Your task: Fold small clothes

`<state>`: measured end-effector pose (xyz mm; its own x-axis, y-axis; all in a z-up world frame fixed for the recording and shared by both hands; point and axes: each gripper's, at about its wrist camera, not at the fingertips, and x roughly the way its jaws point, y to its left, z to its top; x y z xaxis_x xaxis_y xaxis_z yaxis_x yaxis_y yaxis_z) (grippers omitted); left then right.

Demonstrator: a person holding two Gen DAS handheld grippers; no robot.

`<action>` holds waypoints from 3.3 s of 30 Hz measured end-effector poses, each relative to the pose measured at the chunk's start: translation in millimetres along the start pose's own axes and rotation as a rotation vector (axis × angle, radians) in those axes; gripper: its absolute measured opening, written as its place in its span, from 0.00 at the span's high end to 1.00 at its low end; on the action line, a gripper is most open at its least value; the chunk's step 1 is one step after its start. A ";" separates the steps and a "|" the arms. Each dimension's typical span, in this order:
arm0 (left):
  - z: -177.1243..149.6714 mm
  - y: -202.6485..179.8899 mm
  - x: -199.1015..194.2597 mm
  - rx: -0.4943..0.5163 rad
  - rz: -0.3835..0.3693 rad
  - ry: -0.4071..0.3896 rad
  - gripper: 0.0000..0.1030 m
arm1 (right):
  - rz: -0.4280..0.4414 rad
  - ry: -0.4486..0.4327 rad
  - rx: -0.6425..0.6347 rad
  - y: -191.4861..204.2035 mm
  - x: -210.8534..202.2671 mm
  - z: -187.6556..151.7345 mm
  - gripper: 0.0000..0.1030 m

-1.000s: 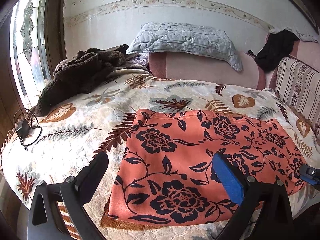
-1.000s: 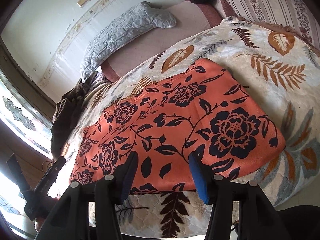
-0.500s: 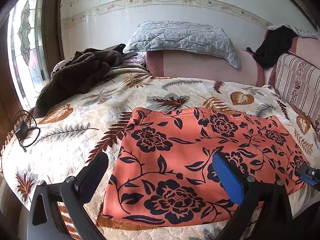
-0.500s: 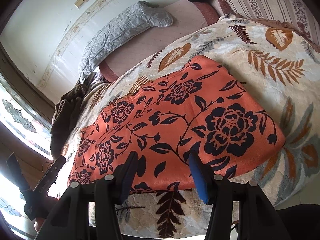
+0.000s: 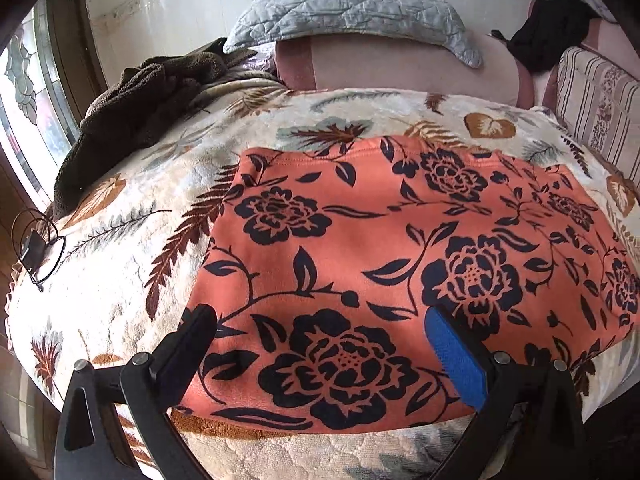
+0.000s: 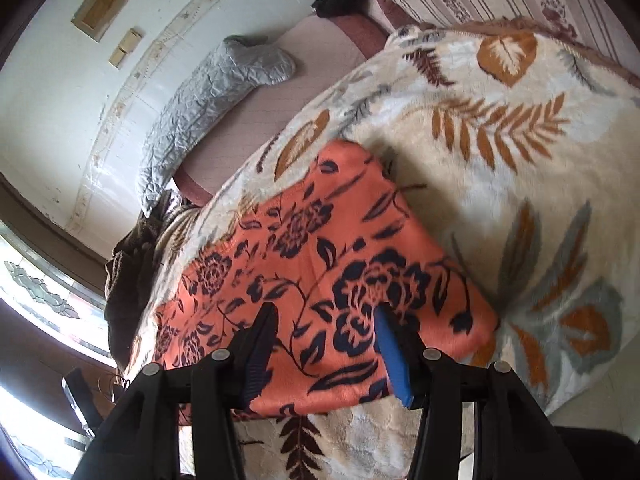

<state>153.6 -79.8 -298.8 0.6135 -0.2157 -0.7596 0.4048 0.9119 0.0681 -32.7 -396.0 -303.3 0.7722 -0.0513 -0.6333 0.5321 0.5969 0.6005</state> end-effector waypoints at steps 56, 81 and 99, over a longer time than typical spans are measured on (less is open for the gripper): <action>9.0 2.2 -12.1 -0.047 0.008 -0.112 0.00 | 0.171 0.064 0.004 4.3 5.4 13.1 0.52; 6.6 6.1 2.5 -0.042 0.049 -0.053 0.00 | 0.132 0.122 -0.013 10.1 21.4 7.8 0.52; 11.3 17.4 5.4 -0.043 0.106 -0.046 0.00 | 0.178 0.126 0.109 -15.0 1.8 -9.9 0.48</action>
<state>171.6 -69.1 -294.4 0.6822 -0.1319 -0.7191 0.3073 0.9442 0.1184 -42.7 -397.1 -318.2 0.8114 0.1509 -0.5647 0.4314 0.4973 0.7527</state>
